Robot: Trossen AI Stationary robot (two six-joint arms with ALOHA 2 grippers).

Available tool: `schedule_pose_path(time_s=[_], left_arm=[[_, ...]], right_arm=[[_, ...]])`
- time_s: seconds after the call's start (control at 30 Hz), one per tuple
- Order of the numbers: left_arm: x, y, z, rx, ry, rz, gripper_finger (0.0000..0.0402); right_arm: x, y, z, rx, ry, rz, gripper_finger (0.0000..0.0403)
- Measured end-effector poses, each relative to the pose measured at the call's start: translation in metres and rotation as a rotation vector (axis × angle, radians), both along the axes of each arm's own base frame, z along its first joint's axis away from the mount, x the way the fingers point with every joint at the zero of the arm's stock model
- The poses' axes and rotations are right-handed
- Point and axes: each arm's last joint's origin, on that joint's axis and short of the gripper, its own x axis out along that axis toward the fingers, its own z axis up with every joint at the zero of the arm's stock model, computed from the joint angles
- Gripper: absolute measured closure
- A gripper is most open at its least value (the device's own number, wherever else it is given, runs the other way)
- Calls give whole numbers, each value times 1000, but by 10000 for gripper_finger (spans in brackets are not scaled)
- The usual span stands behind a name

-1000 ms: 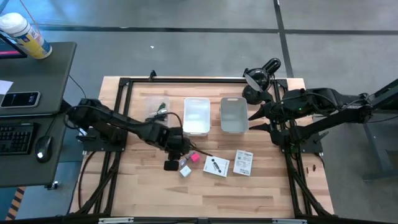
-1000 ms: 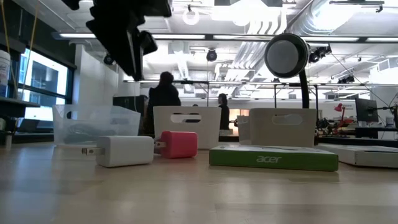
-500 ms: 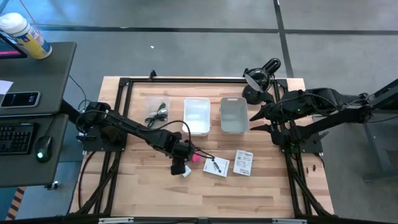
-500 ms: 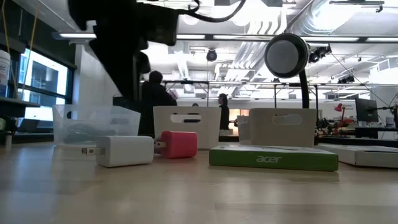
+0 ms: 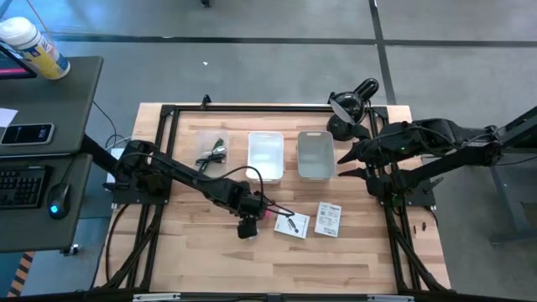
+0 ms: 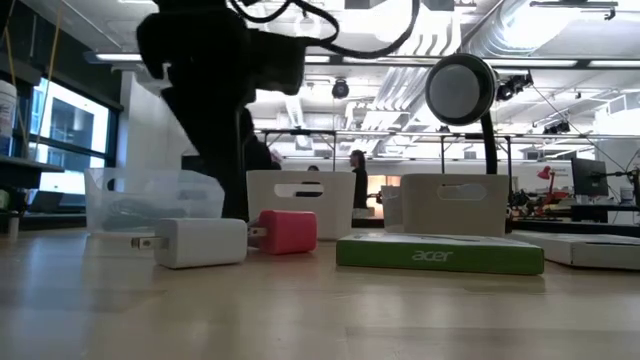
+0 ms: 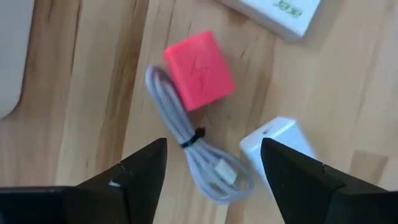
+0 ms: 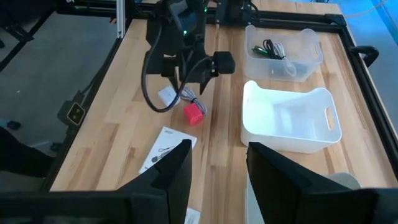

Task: Pick and place items into bin
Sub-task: Put the purple USB cord into the transparent bin

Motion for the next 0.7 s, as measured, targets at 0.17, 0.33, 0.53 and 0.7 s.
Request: schedule_pose_path(time_s=[0.17, 0.33, 0.53, 0.7], left_arm=[[-2, 1, -1, 26, 18, -13, 165], [-2, 2, -1, 52, 17, -6, 179], [3, 0, -16, 41, 48, -14, 185], [4, 1, -21, 62, 54, -2, 185]], right_arm=[[-2, 0, 1, 8, -3, -6, 258], [-4, -1, 1, 14, -8, -11, 258], [-3, 0, 2, 15, -12, -11, 258], [-3, 0, 2, 16, -12, -11, 258]])
